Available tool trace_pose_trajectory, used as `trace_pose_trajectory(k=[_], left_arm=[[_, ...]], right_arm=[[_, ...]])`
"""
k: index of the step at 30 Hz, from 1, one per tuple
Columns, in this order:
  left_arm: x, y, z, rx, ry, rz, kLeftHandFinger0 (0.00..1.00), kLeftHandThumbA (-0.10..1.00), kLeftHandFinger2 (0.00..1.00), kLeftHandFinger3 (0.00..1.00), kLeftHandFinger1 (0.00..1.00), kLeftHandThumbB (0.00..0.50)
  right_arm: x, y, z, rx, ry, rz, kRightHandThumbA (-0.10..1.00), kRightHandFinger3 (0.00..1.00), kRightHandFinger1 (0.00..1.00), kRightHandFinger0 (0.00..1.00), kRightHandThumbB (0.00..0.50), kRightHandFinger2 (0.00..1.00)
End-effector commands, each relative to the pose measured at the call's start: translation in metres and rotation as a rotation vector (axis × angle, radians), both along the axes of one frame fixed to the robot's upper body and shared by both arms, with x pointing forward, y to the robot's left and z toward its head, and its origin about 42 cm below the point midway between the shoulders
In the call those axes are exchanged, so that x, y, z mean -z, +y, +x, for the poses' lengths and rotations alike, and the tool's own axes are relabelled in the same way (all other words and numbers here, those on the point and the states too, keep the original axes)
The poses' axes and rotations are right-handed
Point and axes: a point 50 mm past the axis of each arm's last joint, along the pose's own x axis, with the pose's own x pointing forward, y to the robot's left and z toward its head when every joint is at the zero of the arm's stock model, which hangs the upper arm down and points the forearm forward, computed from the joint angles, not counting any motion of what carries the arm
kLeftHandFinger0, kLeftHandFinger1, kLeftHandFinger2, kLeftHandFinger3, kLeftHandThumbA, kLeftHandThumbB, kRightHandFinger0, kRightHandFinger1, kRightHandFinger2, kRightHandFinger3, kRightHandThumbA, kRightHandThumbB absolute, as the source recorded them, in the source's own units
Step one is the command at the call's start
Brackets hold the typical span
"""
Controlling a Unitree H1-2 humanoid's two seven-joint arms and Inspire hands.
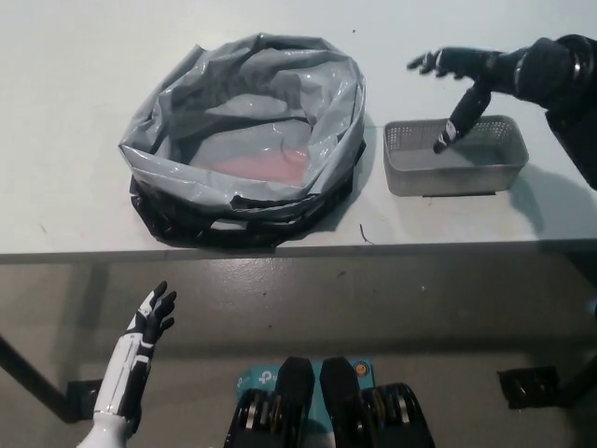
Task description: Use the right hand to pick up a small rectangular container and put it into a plastic bag and lift the bag
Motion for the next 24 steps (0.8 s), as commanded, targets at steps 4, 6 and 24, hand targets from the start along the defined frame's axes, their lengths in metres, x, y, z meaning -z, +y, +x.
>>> trace_pose_trajectory(k=[4, 6, 24], left_arm=[[-0.014, -0.001, -0.01, 0.048, -0.111, 0.038, 1.0, 1.0, 1.0, 1.0, 1.0, 0.229], [-0.013, -0.001, -0.009, 0.048, -0.113, 0.043, 1.0, 1.0, 1.0, 1.0, 1.0, 0.243], [-0.015, 0.001, -0.009, 0.057, -0.127, 0.052, 1.0, 1.0, 1.0, 1.0, 1.0, 0.25]], right_arm=[[-0.107, 0.03, 0.009, -0.033, 0.12, -0.201, 1.0, 1.0, 1.0, 1.0, 0.423, 1.0], [-0.107, 0.033, 0.01, -0.024, 0.119, -0.235, 1.0, 1.0, 1.0, 1.0, 0.431, 1.0], [-0.086, 0.028, 0.015, 0.011, 0.173, -0.23, 1.0, 1.0, 1.0, 1.0, 0.434, 1.0]])
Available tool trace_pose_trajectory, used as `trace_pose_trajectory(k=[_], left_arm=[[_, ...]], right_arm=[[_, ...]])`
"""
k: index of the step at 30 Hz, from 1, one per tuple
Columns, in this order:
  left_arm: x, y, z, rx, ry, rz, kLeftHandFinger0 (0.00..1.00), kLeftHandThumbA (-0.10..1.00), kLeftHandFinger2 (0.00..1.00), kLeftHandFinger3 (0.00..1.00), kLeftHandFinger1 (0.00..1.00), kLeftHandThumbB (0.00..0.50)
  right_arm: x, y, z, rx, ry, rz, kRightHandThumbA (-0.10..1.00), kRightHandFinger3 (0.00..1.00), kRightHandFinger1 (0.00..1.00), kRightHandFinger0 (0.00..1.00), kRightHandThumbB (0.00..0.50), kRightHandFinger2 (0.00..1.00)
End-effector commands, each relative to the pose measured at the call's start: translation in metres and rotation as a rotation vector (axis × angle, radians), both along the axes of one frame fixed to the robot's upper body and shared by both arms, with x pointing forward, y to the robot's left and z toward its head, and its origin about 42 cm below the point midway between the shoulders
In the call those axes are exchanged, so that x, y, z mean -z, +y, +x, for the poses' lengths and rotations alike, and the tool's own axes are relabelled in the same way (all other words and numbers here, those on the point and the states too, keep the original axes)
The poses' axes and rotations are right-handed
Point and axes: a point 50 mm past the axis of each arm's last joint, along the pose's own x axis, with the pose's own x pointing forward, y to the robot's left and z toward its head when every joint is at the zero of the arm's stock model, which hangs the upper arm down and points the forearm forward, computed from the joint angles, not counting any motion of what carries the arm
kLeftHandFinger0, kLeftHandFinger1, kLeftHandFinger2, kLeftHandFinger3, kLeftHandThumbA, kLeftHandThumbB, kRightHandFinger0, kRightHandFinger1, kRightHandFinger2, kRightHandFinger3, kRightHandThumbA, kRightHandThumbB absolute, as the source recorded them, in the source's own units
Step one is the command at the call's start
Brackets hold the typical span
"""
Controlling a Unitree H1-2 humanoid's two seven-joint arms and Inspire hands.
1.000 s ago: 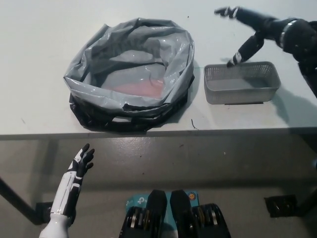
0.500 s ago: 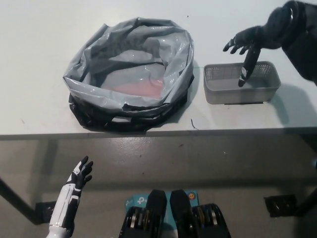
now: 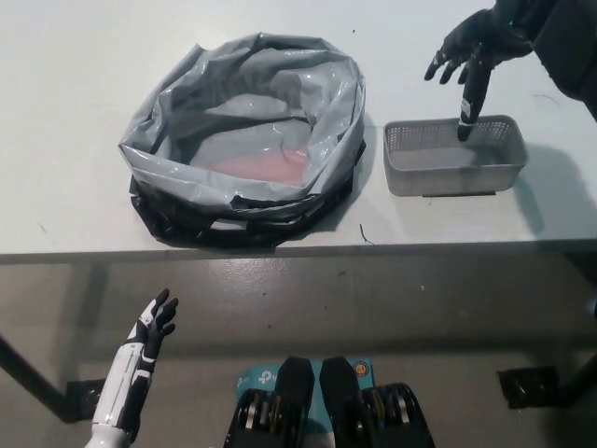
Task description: Use the right hand to pick up a small rectangular container and put it into a plastic bag and lift the bag
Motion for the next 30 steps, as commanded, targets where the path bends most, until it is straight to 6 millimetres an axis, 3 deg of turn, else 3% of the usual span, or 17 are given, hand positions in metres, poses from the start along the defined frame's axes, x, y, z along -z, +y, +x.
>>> trace_pose_trajectory(k=[1, 4, 7, 10, 15, 30], left_arm=[[-0.011, 0.002, -0.002, 0.028, -0.078, 0.021, 1.0, 1.0, 1.0, 1.0, 1.0, 0.25], [-0.011, 0.001, -0.002, 0.027, -0.078, 0.018, 1.0, 1.0, 1.0, 1.0, 1.0, 0.25], [-0.011, 0.002, -0.002, 0.029, -0.077, 0.017, 1.0, 1.0, 1.0, 1.0, 1.0, 0.261], [-0.008, 0.001, -0.005, 0.028, -0.073, 0.014, 1.0, 1.0, 1.0, 1.0, 1.0, 0.257], [-0.008, 0.001, -0.009, 0.028, -0.062, 0.013, 1.0, 1.0, 1.0, 1.0, 1.0, 0.259], [-0.012, 0.003, -0.008, 0.034, -0.074, 0.038, 1.0, 1.0, 1.0, 1.0, 1.0, 0.273]], right_arm=[[-0.025, 0.008, 0.0, -0.016, -0.036, -0.01, 1.0, 1.0, 1.0, 1.0, 0.436, 1.0], [-0.019, 0.006, 0.001, -0.017, -0.035, -0.02, 1.0, 1.0, 1.0, 1.0, 0.422, 1.0], [-0.01, 0.007, 0.001, -0.009, -0.042, -0.069, 1.0, 1.0, 1.0, 1.0, 0.448, 1.0], [0.009, 0.005, 0.002, -0.018, -0.045, -0.064, 1.0, 1.0, 1.0, 1.0, 0.444, 1.0], [0.029, 0.007, 0.005, -0.059, -0.136, -0.108, 1.0, 1.0, 1.0, 1.0, 0.499, 1.0], [0.067, 0.015, 0.007, -0.041, -0.348, -0.043, 1.0, 1.0, 1.0, 1.0, 0.5, 1.0]])
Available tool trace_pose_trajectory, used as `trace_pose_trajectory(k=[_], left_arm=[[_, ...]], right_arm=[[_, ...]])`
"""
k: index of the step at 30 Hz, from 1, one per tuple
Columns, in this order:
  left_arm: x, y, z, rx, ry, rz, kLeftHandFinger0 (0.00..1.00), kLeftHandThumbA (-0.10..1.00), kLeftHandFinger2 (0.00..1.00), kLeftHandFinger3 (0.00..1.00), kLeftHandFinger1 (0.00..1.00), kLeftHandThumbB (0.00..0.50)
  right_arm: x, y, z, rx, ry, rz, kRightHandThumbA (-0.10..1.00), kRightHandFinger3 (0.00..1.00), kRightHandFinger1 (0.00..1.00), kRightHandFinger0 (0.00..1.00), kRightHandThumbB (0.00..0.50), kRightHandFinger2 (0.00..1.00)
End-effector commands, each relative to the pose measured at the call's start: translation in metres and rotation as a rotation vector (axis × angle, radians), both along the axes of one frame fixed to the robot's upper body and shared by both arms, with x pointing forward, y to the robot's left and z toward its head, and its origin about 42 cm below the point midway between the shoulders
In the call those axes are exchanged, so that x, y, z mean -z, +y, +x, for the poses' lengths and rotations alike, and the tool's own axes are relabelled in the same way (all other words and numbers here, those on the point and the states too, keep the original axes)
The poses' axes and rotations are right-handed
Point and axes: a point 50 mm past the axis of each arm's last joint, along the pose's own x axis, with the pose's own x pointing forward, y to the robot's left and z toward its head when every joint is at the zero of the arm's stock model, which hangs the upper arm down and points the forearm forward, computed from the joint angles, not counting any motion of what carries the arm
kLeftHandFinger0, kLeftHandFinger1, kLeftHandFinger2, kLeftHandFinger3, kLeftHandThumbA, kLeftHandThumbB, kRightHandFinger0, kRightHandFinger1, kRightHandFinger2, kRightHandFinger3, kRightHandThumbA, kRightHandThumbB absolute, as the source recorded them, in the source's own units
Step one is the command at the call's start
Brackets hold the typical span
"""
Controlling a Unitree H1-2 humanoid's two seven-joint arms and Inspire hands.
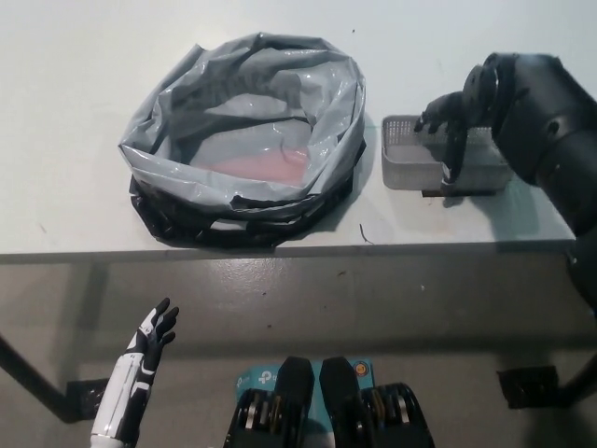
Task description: Use the right hand to pick up a small rectangular container and put it into a plastic bag and lift the bag
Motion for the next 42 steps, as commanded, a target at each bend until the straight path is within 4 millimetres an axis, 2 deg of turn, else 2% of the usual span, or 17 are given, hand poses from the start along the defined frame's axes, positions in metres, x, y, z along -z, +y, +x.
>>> trace_pose_trajectory(k=[1, 5, 15, 17, 20, 23, 31, 33, 35, 42], left_arm=[[-0.017, 0.002, 0.002, 0.025, -0.078, 0.034, 1.0, 1.0, 1.0, 1.0, 1.0, 0.275], [-0.019, 0.002, 0.005, 0.022, -0.084, 0.029, 1.0, 1.0, 1.0, 1.0, 1.0, 0.276], [-0.02, 0.001, 0.009, 0.036, -0.097, 0.045, 1.0, 0.99, 1.0, 1.0, 1.0, 0.26], [-0.021, 0.0, 0.009, 0.036, -0.096, 0.041, 1.0, 0.99, 1.0, 1.0, 1.0, 0.263], [-0.023, 0.001, 0.011, 0.038, -0.097, 0.047, 1.0, 0.99, 1.0, 1.0, 1.0, 0.262], [-0.025, 0.001, 0.012, 0.035, -0.088, 0.05, 1.0, 1.0, 1.0, 1.0, 1.0, 0.279], [-0.022, 0.001, 0.009, 0.04, -0.097, 0.045, 1.0, 1.0, 1.0, 1.0, 1.0, 0.268], [-0.023, 0.001, 0.011, 0.041, -0.102, 0.047, 1.0, 1.0, 1.0, 1.0, 1.0, 0.267], [-0.023, 0.001, 0.011, 0.04, -0.101, 0.05, 1.0, 1.0, 1.0, 1.0, 1.0, 0.268], [-0.023, 0.002, 0.01, 0.044, -0.102, 0.045, 1.0, 0.99, 1.0, 1.0, 1.0, 0.261]], right_arm=[[-0.04, 0.005, 0.011, -0.026, -0.232, 0.004, 1.0, 1.0, 1.0, 1.0, 0.5, 1.0], [-0.049, 0.006, 0.012, -0.029, -0.251, -0.004, 1.0, 1.0, 1.0, 1.0, 0.5, 1.0], [-0.111, 0.013, 0.013, -0.048, -0.232, 0.022, 1.0, 1.0, 1.0, 1.0, 0.5, 1.0], [-0.119, 0.014, 0.012, -0.038, -0.211, 0.062, 0.95, 1.0, 1.0, 1.0, 0.5, 1.0], [-0.135, 0.015, 0.009, -0.044, -0.193, 0.058, 0.97, 1.0, 1.0, 1.0, 0.5, 1.0], [-0.142, 0.016, 0.007, -0.054, -0.185, 0.079, 0.96, 1.0, 1.0, 1.0, 0.5, 1.0], [-0.125, 0.008, 0.008, -0.04, -0.166, 0.087, 0.96, 1.0, 1.0, 1.0, 0.5, 1.0], [-0.119, 0.005, 0.01, -0.039, -0.177, 0.052, 1.0, 1.0, 1.0, 1.0, 0.5, 1.0], [-0.113, 0.004, 0.011, -0.044, -0.176, 0.007, 1.0, 1.0, 1.0, 1.0, 0.5, 1.0], [-0.093, -0.006, 0.014, 0.023, -0.175, 0.005, 1.0, 1.0, 1.0, 1.0, 0.5, 1.0]])
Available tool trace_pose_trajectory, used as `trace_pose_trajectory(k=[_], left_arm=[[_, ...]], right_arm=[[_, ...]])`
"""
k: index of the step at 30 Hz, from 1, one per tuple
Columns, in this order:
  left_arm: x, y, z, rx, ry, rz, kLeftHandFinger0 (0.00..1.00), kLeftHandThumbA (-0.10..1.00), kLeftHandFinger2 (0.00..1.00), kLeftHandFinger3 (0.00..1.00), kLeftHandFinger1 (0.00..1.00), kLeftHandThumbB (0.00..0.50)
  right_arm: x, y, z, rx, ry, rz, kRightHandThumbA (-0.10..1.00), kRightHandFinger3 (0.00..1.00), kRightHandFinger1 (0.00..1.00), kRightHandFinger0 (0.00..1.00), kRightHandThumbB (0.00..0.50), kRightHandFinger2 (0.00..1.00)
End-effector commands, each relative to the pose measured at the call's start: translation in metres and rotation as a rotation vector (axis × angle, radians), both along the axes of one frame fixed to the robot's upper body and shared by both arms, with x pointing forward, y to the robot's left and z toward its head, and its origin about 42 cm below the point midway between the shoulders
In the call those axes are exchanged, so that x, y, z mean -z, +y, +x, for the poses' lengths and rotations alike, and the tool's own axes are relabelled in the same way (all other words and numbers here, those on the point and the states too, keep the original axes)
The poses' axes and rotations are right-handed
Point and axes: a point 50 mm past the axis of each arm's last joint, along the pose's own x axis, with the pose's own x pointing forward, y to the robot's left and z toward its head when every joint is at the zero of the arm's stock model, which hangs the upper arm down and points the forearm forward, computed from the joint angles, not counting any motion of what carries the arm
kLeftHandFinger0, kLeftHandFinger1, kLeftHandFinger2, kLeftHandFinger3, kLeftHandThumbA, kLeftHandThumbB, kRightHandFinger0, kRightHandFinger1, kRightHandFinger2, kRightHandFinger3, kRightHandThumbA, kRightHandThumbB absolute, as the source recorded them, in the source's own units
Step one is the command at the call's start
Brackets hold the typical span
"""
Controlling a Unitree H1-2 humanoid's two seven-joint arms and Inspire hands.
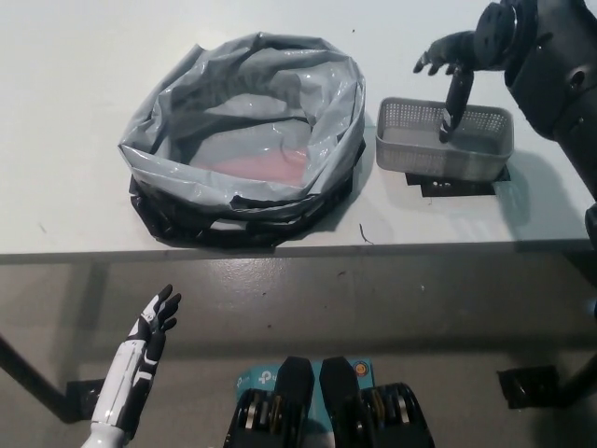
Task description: Use the right hand to pick up a small rectangular container and put it into a plastic bag and lift the bag
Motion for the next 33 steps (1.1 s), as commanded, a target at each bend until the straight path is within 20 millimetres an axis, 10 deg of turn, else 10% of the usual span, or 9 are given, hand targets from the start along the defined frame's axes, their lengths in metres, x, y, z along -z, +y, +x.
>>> trace_pose_trajectory(k=[1, 16, 33], left_arm=[[-0.011, 0.002, -0.002, 0.028, -0.059, 0.015, 1.0, 0.99, 1.0, 1.0, 1.0, 0.263], [-0.014, 0.002, 0.0, 0.033, -0.07, 0.017, 1.0, 0.99, 1.0, 1.0, 1.0, 0.285], [-0.011, -0.001, -0.005, 0.042, -0.074, -0.002, 1.0, 0.97, 1.0, 1.0, 1.0, 0.3]], right_arm=[[-0.025, -0.002, 0.005, 0.003, -0.116, -0.046, 1.0, 1.0, 1.0, 1.0, 0.5, 1.0], [-0.029, -0.004, 0.007, 0.019, -0.18, -0.025, 1.0, 1.0, 1.0, 1.0, 0.5, 1.0], [0.014, -0.007, 0.004, 0.031, -0.127, -0.017, 1.0, 1.0, 1.0, 1.0, 0.5, 1.0]])
